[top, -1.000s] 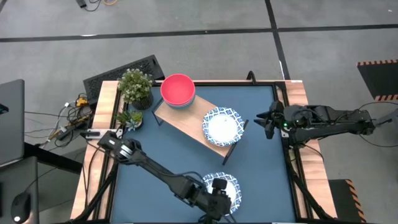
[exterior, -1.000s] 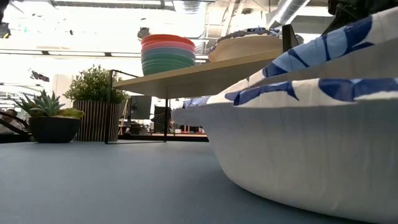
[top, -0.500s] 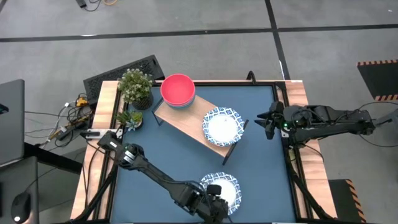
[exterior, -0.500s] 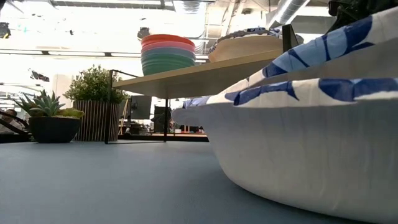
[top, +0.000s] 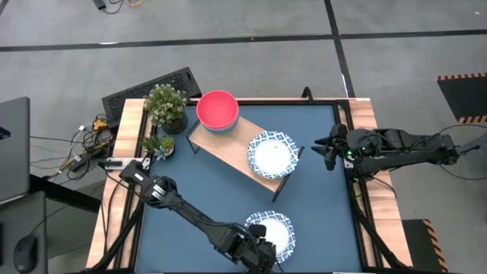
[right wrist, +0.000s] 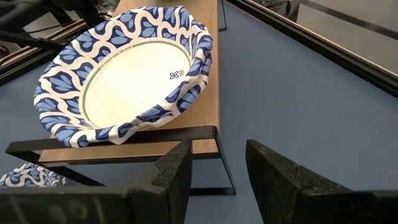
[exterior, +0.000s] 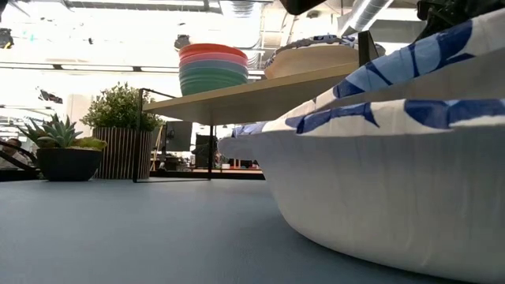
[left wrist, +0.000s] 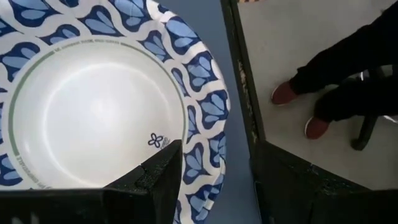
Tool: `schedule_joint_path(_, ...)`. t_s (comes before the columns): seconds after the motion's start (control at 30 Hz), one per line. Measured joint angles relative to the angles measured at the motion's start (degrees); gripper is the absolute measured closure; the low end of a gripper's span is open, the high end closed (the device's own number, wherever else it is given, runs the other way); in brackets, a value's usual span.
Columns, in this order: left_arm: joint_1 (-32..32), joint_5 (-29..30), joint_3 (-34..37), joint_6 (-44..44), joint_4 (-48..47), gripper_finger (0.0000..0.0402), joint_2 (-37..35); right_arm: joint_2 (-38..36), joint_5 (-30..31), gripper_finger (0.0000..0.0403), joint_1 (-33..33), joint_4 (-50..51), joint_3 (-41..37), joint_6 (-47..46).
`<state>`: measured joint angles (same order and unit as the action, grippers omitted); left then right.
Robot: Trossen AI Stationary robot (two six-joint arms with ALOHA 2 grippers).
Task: Place and stack bowls onto a shelf
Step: Stack the top white bowl on top of the white bowls on the shelf
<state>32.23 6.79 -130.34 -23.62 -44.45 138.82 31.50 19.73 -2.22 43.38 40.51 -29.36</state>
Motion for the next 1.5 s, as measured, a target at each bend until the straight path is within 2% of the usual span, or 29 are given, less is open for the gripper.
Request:
schedule_joint_path(0.5, -0.8, -0.8, 0.0, 2.9, -1.2, 0.0217, 0.0, 0.0, 1.2, 0.0226, 0.0, 0.0, 0.0, -0.1)
schedule_joint_path(0.7, -1.1, -1.3, 2.3, 3.0, 2.3, 0.0217, 0.2, 0.0, 1.2, 0.0226, 0.0, 0.0, 0.0, -0.1)
schedule_joint_path(1.5, -1.3, -1.6, 2.3, 6.8, 5.7, 0.0217, 2.0, 0.0, 1.4, 0.0226, 0.0, 0.0, 0.0, -0.1)
